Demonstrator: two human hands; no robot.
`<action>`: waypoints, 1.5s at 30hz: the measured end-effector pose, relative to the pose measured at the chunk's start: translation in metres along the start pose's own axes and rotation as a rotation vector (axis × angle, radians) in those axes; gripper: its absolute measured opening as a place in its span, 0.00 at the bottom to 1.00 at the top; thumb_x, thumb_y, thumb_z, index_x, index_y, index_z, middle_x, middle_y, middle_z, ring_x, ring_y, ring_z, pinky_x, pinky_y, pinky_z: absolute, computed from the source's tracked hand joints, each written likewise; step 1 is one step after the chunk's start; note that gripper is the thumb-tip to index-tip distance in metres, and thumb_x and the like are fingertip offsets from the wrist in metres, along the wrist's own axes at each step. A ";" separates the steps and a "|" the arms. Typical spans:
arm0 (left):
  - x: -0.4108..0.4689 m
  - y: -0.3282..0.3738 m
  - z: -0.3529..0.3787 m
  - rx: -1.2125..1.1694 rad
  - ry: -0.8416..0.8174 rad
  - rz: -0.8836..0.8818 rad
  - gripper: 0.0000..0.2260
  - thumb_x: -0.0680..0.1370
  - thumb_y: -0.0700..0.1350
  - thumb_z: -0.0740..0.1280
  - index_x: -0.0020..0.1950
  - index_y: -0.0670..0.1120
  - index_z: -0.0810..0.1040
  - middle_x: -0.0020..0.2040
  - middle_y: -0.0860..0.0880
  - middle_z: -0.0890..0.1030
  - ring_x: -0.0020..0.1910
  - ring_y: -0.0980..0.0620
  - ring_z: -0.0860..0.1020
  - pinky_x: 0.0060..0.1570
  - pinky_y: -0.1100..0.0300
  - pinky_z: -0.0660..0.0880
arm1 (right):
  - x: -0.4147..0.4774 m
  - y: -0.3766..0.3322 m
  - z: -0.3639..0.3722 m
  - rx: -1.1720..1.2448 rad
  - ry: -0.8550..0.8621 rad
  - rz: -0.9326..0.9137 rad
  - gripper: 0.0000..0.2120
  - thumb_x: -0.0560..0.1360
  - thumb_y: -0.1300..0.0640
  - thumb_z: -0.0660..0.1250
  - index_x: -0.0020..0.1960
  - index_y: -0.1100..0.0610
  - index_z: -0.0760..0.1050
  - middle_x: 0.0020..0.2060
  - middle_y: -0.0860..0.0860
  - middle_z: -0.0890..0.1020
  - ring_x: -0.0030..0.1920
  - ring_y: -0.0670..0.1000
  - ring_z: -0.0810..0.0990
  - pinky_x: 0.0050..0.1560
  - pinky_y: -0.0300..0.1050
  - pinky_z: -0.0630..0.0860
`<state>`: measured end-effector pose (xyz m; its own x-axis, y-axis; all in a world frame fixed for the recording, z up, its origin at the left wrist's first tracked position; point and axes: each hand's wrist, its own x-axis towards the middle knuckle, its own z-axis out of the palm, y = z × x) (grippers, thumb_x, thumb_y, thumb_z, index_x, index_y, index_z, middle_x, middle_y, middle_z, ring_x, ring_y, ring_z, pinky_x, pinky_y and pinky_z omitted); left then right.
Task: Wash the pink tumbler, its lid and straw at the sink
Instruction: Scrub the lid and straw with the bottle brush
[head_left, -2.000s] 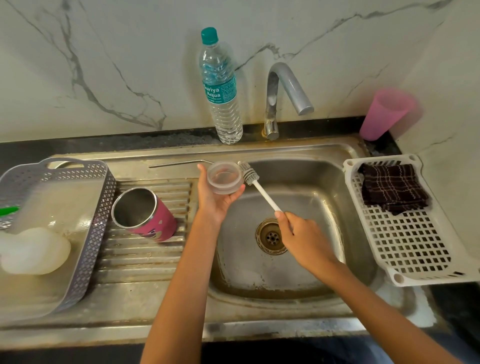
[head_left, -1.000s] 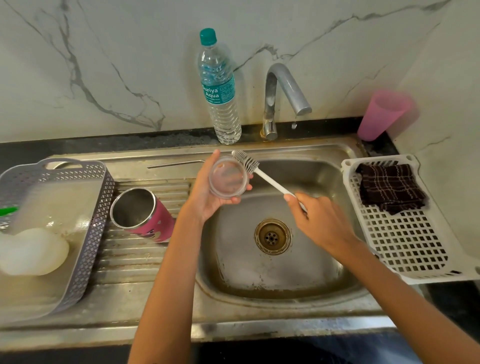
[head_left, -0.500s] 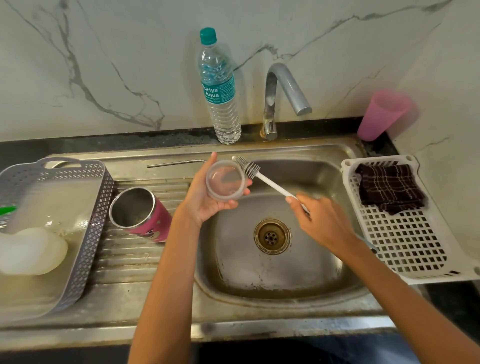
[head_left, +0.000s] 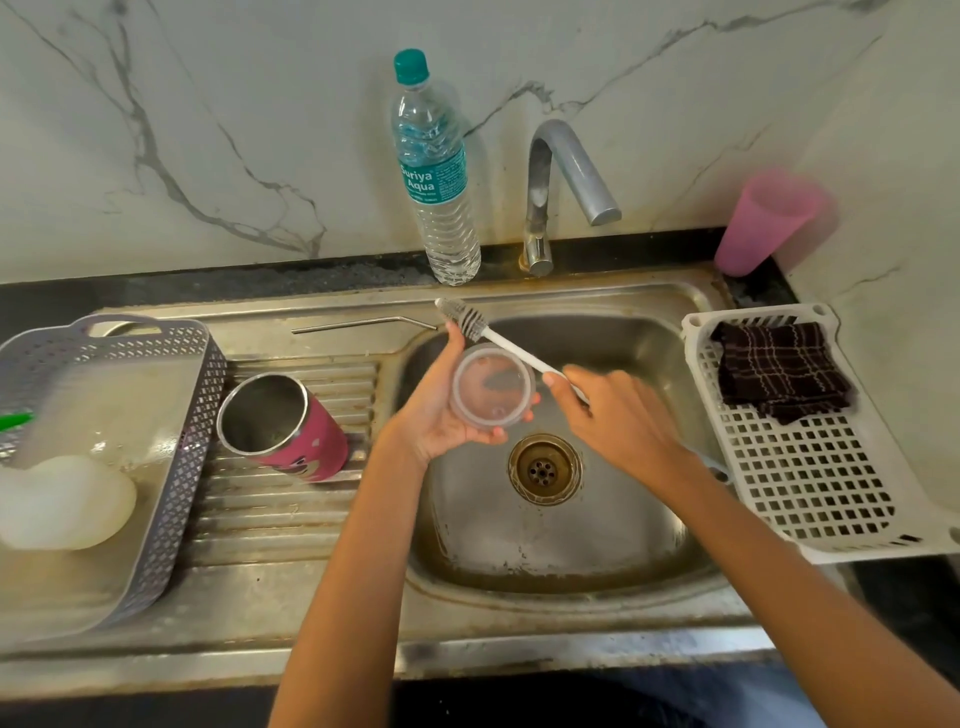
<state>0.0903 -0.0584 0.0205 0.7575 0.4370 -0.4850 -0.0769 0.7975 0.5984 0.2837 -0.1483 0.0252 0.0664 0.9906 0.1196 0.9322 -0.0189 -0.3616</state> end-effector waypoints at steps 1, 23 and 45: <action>0.002 0.000 -0.001 -0.023 -0.007 0.011 0.38 0.74 0.73 0.52 0.67 0.44 0.73 0.59 0.35 0.78 0.49 0.40 0.79 0.33 0.57 0.78 | 0.002 -0.002 -0.001 0.008 -0.003 0.006 0.23 0.80 0.40 0.48 0.39 0.54 0.70 0.23 0.49 0.69 0.24 0.55 0.71 0.25 0.46 0.67; 0.044 -0.010 0.003 -0.649 0.456 0.617 0.31 0.77 0.71 0.53 0.57 0.45 0.74 0.48 0.43 0.79 0.50 0.47 0.78 0.61 0.50 0.75 | -0.046 -0.039 0.025 0.350 -0.155 0.365 0.23 0.83 0.43 0.48 0.40 0.56 0.72 0.28 0.51 0.75 0.33 0.56 0.77 0.35 0.52 0.74; 0.025 -0.013 -0.001 -0.648 0.326 0.671 0.24 0.78 0.59 0.64 0.63 0.40 0.74 0.52 0.42 0.81 0.54 0.43 0.79 0.62 0.47 0.74 | -0.034 -0.045 0.009 0.491 -0.088 0.324 0.23 0.81 0.42 0.53 0.35 0.56 0.67 0.23 0.47 0.67 0.25 0.48 0.65 0.29 0.47 0.65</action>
<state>0.1093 -0.0578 0.0000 0.2186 0.8976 -0.3828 -0.8392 0.3731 0.3956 0.2365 -0.1800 0.0289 0.2710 0.9526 -0.1380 0.5937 -0.2783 -0.7550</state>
